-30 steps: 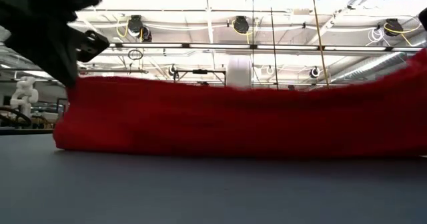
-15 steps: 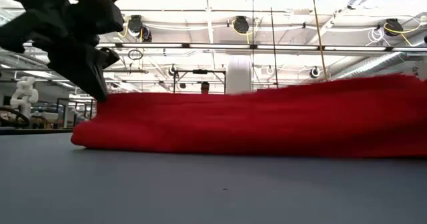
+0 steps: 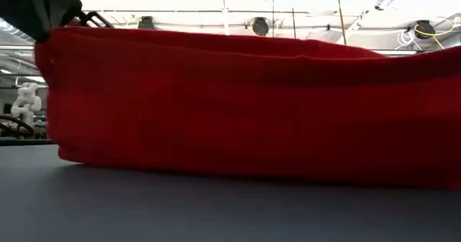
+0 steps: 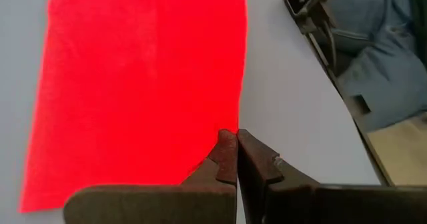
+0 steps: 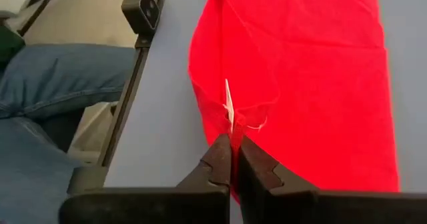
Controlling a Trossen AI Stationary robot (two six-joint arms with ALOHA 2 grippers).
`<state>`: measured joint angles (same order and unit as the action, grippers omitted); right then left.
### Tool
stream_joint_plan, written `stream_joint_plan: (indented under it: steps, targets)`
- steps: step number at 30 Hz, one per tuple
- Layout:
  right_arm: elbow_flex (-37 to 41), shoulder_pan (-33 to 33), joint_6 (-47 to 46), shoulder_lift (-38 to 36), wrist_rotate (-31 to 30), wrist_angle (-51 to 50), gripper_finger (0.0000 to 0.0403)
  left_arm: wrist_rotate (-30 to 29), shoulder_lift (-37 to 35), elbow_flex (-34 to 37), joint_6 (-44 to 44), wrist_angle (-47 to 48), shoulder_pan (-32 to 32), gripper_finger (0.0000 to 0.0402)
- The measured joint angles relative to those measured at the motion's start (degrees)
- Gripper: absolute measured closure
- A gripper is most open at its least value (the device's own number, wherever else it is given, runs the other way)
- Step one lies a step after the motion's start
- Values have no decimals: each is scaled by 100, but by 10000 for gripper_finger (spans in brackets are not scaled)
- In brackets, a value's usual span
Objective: Roll towel
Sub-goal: Fold the red towel
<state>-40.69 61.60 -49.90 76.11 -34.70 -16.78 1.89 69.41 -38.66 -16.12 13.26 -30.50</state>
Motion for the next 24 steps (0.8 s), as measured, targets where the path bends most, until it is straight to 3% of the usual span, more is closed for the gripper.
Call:
stream_joint_plan:
  steps: [10, 16, 24]
  targets:
    - [0, -1, -1551, -4, -335, -1853, 403, -1114, -75, 4, 161, 1161, 644, 402]
    - [2, -2, -2104, 208, -285, -2203, 403, -933, -31, 202, 317, 771, 1156, 402]
    - [2, -24, -2461, 714, -291, -2290, 403, -817, 192, 246, 302, 678, 1320, 402]
